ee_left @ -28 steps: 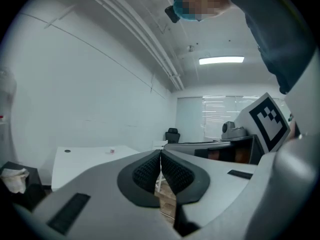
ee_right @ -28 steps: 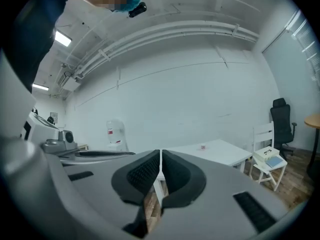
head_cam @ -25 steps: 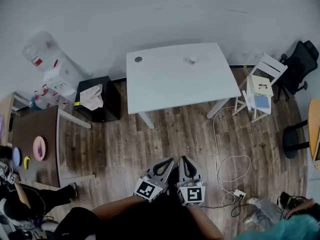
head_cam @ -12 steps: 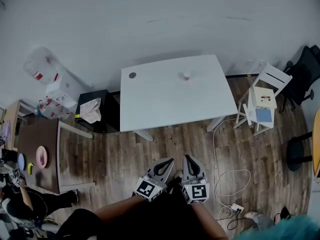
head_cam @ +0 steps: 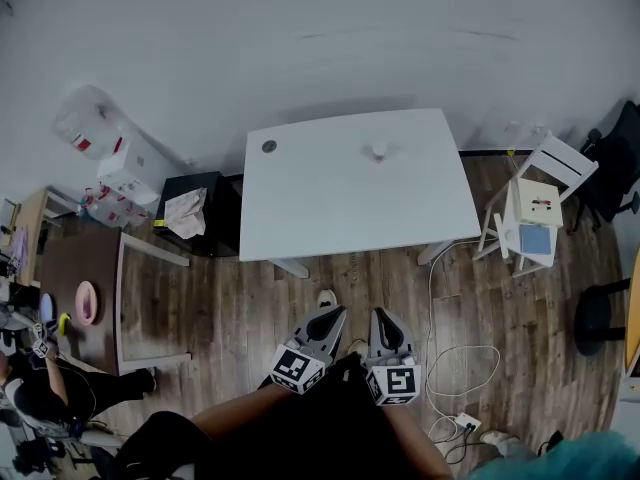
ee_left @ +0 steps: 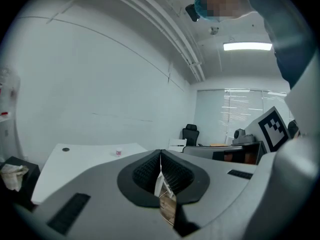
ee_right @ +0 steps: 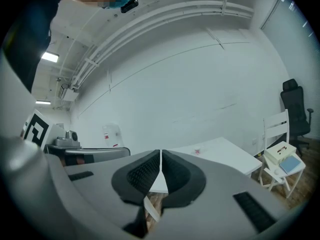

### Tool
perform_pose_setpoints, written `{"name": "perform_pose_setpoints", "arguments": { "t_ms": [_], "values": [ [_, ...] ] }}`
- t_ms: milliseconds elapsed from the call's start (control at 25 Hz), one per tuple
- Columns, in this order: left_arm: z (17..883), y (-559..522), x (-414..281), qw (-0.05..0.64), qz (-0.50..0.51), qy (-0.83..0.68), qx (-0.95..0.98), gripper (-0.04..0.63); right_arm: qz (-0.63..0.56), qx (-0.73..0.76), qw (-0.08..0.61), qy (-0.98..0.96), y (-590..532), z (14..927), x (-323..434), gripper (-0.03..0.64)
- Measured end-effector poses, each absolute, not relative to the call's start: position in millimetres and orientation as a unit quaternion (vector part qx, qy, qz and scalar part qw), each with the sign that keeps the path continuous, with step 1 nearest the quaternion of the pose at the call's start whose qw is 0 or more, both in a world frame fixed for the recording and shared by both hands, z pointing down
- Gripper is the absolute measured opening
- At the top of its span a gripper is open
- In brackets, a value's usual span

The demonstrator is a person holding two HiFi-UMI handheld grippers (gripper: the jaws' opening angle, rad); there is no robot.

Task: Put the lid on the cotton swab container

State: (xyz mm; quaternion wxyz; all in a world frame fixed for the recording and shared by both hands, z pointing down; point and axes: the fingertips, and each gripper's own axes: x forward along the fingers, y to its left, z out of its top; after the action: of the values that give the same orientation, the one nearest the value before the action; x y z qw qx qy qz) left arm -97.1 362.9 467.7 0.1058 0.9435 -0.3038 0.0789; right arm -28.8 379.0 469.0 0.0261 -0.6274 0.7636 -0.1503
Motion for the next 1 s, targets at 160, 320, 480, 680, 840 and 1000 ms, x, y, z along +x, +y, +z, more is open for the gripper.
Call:
{"name": "perform_pose_setpoints", "arguments": {
  "t_ms": [160,320,480,680,840,1000],
  "values": [
    [460.1,338.3,-88.3,0.092,0.067,-0.323,0.939,0.014,-0.139,-0.623,0.013,0.769,365.3,462.0,-22.4,0.035],
    [465.4,316.7,-67.3,0.100,0.058,-0.309,0.944,0.014,-0.128,-0.637,-0.013,0.760,353.3,463.1,-7.5,0.035],
    [469.0,298.1,-42.8,0.111,0.044,-0.286,0.951,0.014,-0.138,-0.649,-0.026,0.748,337.4,472.5,12.4,0.035],
    [478.8,260.5,-27.8,0.113,0.055,-0.283,0.951,0.014,-0.136,-0.644,-0.023,0.753,299.4,476.4,28.5,0.035],
    [479.5,215.2,-23.5,0.114,0.058,-0.286,0.950,0.014,-0.112,-0.629,-0.019,0.769,258.2,458.6,33.1,0.035],
    [475.1,171.4,-19.0,0.112,0.053,-0.285,0.951,0.014,-0.110,-0.629,-0.029,0.769,209.2,451.8,38.8,0.035]
  ]
}}
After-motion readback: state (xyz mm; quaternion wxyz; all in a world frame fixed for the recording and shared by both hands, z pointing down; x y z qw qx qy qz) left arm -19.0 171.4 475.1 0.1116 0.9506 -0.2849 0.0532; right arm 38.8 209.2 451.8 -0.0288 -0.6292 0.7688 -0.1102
